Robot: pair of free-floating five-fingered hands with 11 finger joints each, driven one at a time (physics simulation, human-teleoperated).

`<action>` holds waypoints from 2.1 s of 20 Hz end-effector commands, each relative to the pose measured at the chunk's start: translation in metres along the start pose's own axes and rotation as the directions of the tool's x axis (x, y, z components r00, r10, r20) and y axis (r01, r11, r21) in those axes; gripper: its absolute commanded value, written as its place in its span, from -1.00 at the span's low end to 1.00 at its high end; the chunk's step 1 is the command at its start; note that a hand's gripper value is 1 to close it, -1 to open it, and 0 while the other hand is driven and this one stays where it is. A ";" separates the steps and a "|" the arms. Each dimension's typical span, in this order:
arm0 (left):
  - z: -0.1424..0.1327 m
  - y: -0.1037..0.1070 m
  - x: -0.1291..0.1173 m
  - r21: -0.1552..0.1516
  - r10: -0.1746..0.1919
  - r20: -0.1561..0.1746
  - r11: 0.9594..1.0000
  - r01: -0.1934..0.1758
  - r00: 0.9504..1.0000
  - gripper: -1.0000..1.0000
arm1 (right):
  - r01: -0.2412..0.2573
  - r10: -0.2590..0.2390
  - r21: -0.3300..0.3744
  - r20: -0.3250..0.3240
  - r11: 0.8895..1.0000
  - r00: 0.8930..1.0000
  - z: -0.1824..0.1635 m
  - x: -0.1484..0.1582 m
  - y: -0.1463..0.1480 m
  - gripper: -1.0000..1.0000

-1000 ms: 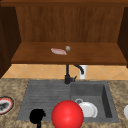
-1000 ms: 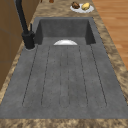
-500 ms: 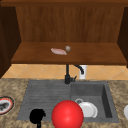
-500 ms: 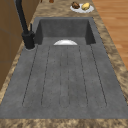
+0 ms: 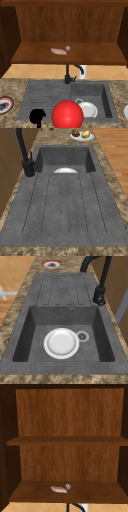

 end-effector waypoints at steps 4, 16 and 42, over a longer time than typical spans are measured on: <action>0.000 0.000 0.000 0.000 0.000 0.000 1.000 0.000 1.000 0.00 | -0.094 0.100 0.092 -0.060 0.991 0.993 0.012 0.016 -0.001 -1.00; 0.000 0.000 0.000 0.000 0.000 0.000 1.000 0.000 1.000 0.00 | -0.101 0.132 0.205 -0.140 0.974 0.981 0.033 0.048 -0.023 -1.00; 0.000 0.000 0.000 0.000 0.000 0.000 1.000 0.000 1.000 0.00 | -0.140 0.225 0.273 -0.308 0.952 0.924 0.068 0.113 -0.157 -1.00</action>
